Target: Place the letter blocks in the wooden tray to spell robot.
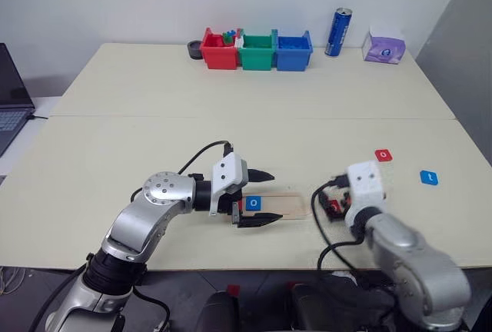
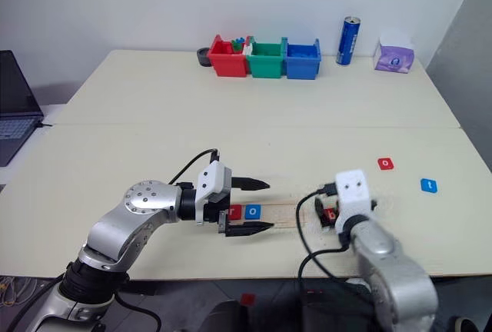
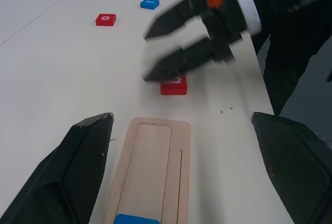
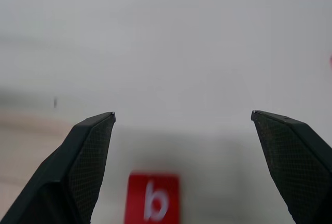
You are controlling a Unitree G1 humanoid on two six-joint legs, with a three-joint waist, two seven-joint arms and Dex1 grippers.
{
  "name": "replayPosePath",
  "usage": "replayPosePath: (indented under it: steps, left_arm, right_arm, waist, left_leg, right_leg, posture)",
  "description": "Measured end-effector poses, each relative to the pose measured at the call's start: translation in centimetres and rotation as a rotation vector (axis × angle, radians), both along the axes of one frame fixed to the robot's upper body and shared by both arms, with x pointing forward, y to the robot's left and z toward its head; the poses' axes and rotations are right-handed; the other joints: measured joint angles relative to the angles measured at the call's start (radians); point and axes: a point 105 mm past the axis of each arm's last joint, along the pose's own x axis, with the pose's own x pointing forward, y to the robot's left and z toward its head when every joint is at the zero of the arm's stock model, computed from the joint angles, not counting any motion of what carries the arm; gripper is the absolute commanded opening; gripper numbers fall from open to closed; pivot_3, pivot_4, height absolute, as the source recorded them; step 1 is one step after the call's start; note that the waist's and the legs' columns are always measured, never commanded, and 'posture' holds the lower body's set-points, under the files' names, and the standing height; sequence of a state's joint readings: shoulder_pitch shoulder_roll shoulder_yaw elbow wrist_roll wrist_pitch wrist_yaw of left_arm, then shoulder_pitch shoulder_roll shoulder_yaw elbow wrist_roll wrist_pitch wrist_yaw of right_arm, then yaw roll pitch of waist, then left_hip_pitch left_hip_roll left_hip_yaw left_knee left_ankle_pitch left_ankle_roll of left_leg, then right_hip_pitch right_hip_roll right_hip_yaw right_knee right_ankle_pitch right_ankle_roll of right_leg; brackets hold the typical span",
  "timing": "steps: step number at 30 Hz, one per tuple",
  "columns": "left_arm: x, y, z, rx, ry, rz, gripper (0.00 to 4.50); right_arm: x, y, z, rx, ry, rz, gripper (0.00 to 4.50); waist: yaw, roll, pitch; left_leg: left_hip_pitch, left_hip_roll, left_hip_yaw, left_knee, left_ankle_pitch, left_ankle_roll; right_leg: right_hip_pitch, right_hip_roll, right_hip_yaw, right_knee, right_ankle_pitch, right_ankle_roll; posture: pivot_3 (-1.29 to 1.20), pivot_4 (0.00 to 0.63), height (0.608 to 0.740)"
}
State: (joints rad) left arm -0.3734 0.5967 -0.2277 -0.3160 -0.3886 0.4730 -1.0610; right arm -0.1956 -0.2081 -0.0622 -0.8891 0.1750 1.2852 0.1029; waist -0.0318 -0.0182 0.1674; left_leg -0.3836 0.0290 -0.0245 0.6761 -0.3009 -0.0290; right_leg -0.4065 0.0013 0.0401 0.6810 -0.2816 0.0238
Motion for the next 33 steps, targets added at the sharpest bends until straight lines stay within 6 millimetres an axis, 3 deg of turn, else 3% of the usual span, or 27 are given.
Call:
replayPosePath:
  steps: [2,5,14,17,21,26,33]
  left_arm:
    - [0.2,0.0,0.2,0.001,-0.008,-0.001,4.50]
    - [0.6,0.1,0.4,0.001,-0.013,0.002,4.50]
    - [0.2,-0.2,0.5,-0.018,-0.025,-0.068,4.50]
    - [0.1,-0.3,0.5,-0.023,-0.027,-0.088,4.50]
    - [0.0,-0.2,0.3,-0.023,-0.023,-0.105,4.50]
    - [-0.3,-0.2,-0.1,-0.016,-0.022,-0.134,4.50]
    - [-0.2,-0.1,-0.4,-0.011,-0.009,-0.143,4.50]
  right_arm:
    - [0.0,0.4,1.7,0.025,-0.075,0.108,4.46]
    - [-0.1,0.4,2.1,0.047,-0.091,0.301,4.46]
    - [-1.6,-3.5,-2.3,-0.098,0.044,0.797,4.46]
    - [-1.5,-4.7,-4.1,-0.143,0.089,0.870,4.46]
    - [-1.4,-4.8,-5.9,-0.181,0.112,0.962,4.46]
    - [-0.2,-4.5,-6.4,-0.201,0.101,1.004,4.46]
    - [0.0,-4.2,-7.8,-0.205,0.139,1.059,4.46]
  waist:
    - [0.000,0.000,0.000]
    - [0.002,0.000,0.000]
    - [0.001,-0.002,0.002]
    - [-0.001,-0.002,0.002]
    - [0.000,-0.002,0.002]
    - [0.003,-0.002,0.002]
    - [0.004,-0.002,0.002]
  left_leg:
    - [0.000,0.000,-0.001,-0.001,0.000,0.000]
    - [0.000,0.000,0.000,-0.001,0.000,0.000]
    - [0.001,-0.001,0.002,0.000,-0.001,0.002]
    - [0.001,-0.001,0.002,0.000,-0.001,0.002]
    - [0.001,0.000,0.001,0.000,-0.001,0.001]
    - [0.001,-0.001,0.001,0.001,-0.001,0.001]
    - [0.001,0.000,0.001,0.001,-0.001,0.001]
  right_leg:
    - [0.000,0.000,-0.001,0.000,0.001,-0.002]
    - [0.000,0.000,-0.001,-0.001,0.002,-0.004]
    - [0.001,0.000,0.000,-0.001,0.002,-0.004]
    - [0.001,0.000,0.001,0.000,0.002,-0.004]
    - [0.001,0.000,0.001,0.000,0.002,-0.004]
    - [0.002,-0.001,0.001,0.000,0.003,-0.004]
    - [0.002,-0.001,0.001,0.000,0.003,-0.004]
  posture:
    - [0.00,0.150,0.740]
    - [0.00,0.150,0.740]
    - [0.00,0.150,0.740]
    - [0.00,0.150,0.740]
    - [0.00,0.150,0.740]
    - [0.00,0.150,0.740]
    - [0.00,0.150,0.740]
